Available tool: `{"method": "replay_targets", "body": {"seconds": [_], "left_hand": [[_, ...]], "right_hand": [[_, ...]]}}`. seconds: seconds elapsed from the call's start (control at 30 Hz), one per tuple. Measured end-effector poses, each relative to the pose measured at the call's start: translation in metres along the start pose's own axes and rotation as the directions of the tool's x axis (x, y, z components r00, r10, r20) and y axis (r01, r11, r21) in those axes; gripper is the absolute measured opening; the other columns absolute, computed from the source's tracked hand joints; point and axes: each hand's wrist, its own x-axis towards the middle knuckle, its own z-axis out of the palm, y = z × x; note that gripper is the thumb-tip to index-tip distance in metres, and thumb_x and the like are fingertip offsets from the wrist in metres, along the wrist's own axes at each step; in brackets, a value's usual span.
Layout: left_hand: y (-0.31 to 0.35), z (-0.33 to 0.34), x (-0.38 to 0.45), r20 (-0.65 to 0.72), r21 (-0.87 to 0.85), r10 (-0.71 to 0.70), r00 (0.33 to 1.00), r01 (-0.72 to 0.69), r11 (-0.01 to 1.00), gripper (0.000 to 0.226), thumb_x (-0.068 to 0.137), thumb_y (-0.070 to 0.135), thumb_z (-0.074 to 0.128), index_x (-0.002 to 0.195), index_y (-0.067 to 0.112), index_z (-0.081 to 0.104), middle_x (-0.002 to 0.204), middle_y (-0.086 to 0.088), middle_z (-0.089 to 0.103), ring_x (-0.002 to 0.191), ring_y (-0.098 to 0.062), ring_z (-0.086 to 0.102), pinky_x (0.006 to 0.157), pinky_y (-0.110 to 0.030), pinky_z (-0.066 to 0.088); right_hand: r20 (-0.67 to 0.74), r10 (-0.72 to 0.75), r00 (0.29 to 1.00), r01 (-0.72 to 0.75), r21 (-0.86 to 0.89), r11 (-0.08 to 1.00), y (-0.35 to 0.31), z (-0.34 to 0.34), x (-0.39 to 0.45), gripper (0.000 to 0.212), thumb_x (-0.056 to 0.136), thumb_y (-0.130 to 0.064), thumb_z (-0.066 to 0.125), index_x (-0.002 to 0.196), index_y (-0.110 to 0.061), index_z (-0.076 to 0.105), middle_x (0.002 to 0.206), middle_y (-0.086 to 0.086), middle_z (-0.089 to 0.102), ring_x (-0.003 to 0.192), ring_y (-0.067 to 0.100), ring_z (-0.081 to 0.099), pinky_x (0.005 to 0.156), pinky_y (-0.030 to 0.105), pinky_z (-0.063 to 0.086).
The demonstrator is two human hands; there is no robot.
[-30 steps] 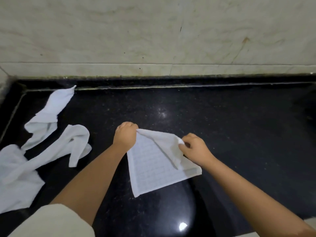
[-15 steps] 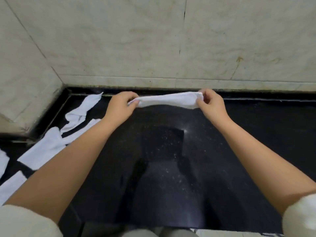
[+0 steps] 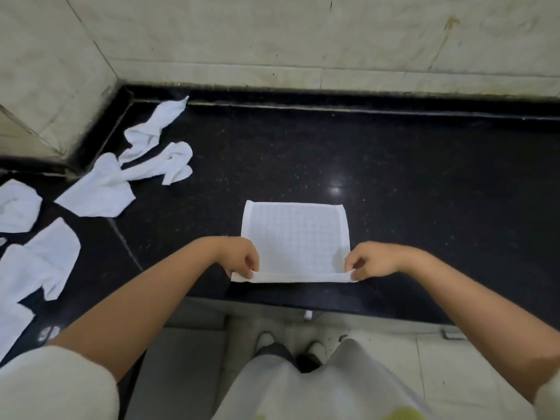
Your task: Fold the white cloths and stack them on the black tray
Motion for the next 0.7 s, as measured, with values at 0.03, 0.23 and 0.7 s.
{"method": "replay_targets", "body": {"seconds": [0.03,0.23,0.7], "left_hand": [[0.0,-0.002,-0.001,0.058,-0.025,-0.017,0.998,0.019,1.0,0.022,0.091,0.014,0.057,0.112,0.008,0.062,0.094,0.005,0.055,0.091,-0.015,0.057,0.07,-0.019,0.051],[-0.014,-0.03,0.007,-0.121,-0.149,-0.041,0.992,0.023,0.989,0.013,0.09,0.011,0.056,0.101,0.009,0.062,0.098,-0.001,0.054,0.088,-0.015,0.055,0.067,-0.019,0.051],[-0.028,-0.029,0.067,-0.656,-0.172,-0.296,0.694,0.244,0.954,0.028,0.096,0.017,0.04,0.105,0.007,0.065,0.105,-0.012,0.065,0.093,-0.026,0.061,0.072,-0.032,0.045]], "right_hand": [[0.058,0.012,0.998,-0.014,0.027,1.0,-0.003,-0.003,-0.002,0.018,0.085,-0.013,0.057,0.071,-0.022,0.062,0.067,-0.013,0.052,0.068,0.007,0.048,0.069,0.02,0.038],[-0.19,0.118,0.975,-0.079,0.199,0.977,0.0,-0.026,0.009,0.02,0.087,-0.011,0.056,0.092,0.004,0.068,0.078,0.002,0.063,0.069,0.01,0.053,0.068,0.02,0.043],[-0.614,0.332,0.716,-0.244,0.225,0.943,0.014,-0.043,0.083,0.03,0.086,-0.002,0.042,0.095,-0.005,0.07,0.101,0.014,0.069,0.091,0.031,0.064,0.079,0.038,0.054]]}}
